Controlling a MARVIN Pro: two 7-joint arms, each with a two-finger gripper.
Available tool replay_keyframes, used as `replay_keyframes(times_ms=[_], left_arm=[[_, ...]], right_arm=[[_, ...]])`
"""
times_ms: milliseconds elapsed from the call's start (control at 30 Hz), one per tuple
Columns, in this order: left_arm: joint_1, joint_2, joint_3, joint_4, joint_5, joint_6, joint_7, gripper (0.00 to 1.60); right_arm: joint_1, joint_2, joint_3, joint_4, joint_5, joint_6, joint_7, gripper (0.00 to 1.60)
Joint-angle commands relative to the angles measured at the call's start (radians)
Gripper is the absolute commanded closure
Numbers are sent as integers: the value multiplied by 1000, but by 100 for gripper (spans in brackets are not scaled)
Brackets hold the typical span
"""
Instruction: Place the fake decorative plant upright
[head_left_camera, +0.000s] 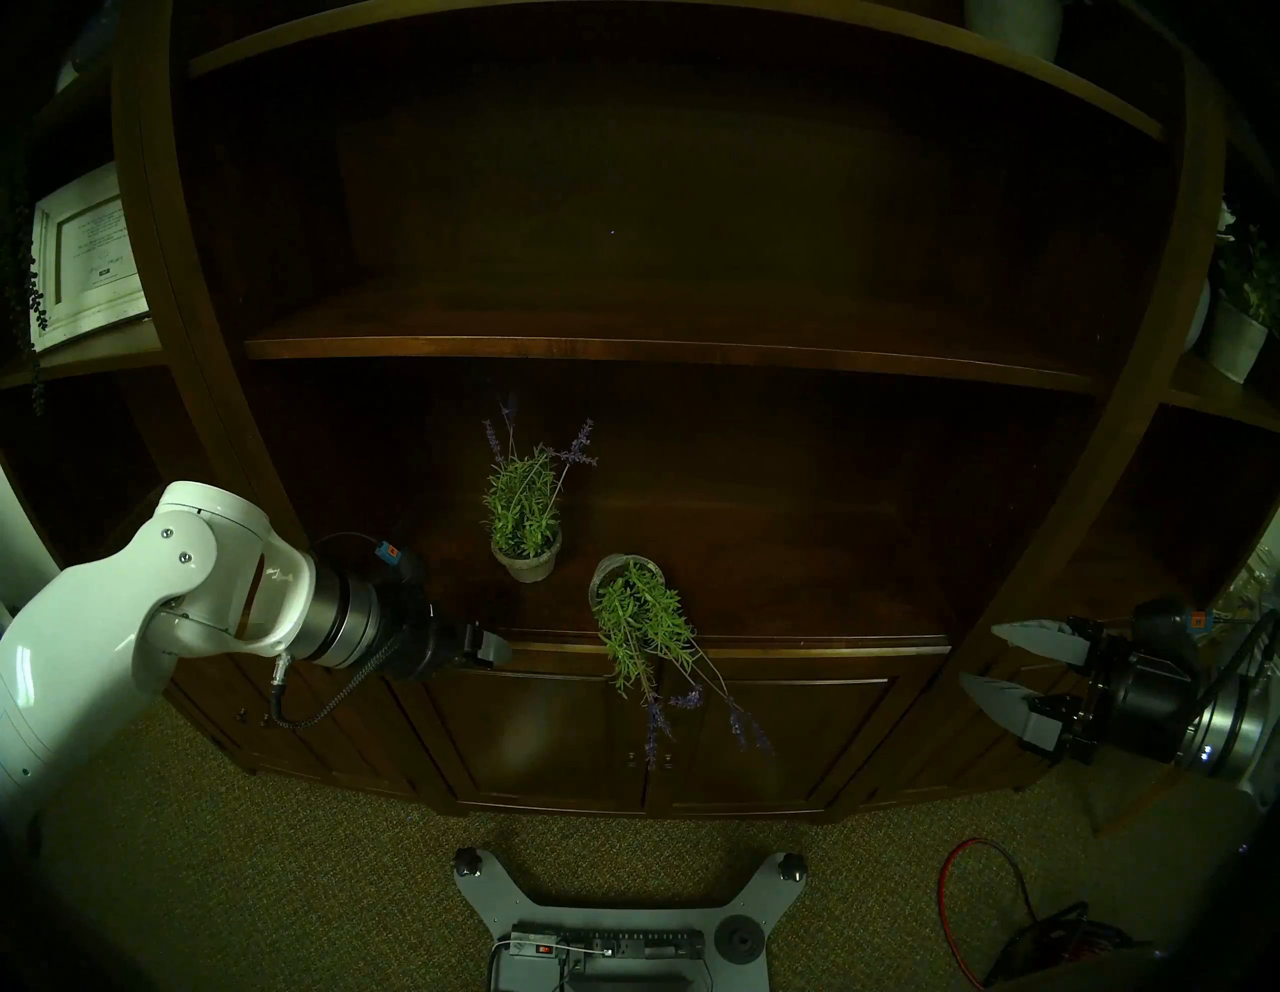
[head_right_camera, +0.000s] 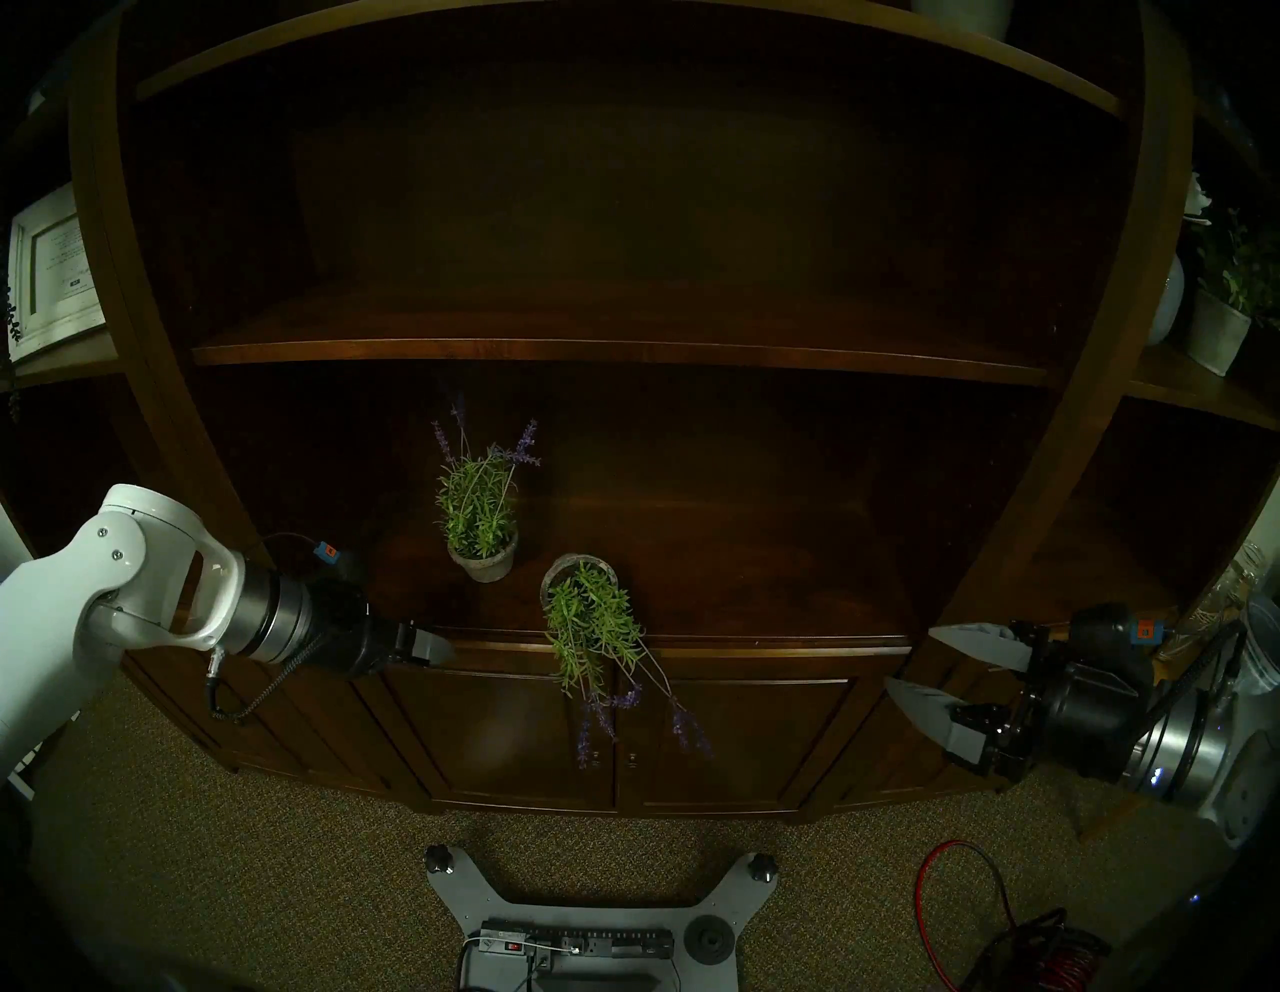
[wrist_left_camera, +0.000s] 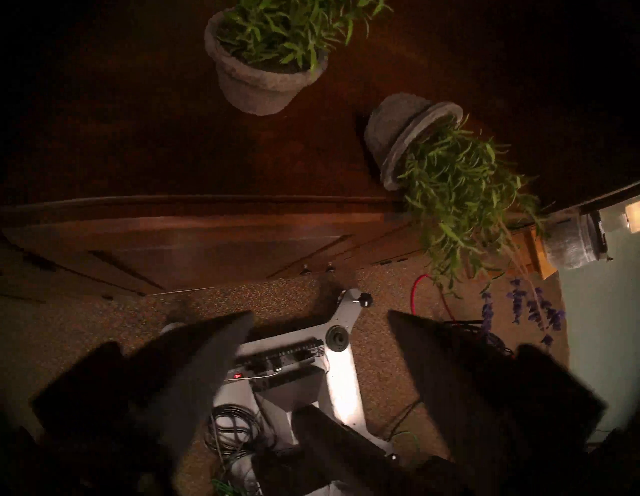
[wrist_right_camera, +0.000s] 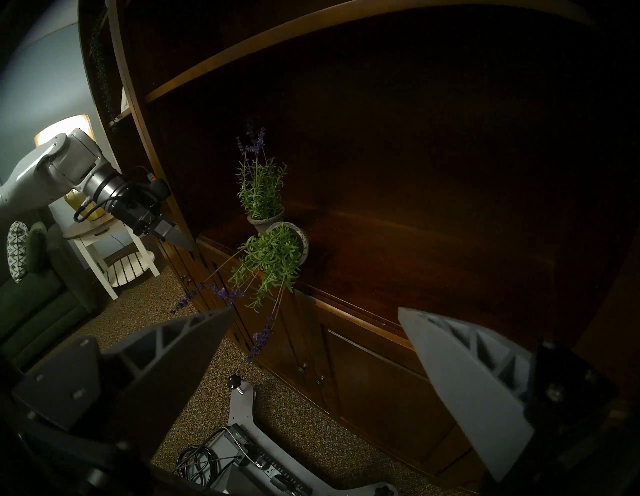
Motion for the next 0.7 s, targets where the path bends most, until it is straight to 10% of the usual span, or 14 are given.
replay_keyframes(times_ms=[0,667], left_arm=[[68,3,-40,-102,80,-55,41,0],[271,-67,-128,-215,337,-216,99,0]], right_arm=[[2,0,2,-2,-1,-2,1,0],[2,0,2,-2,-1,-2,1,0]])
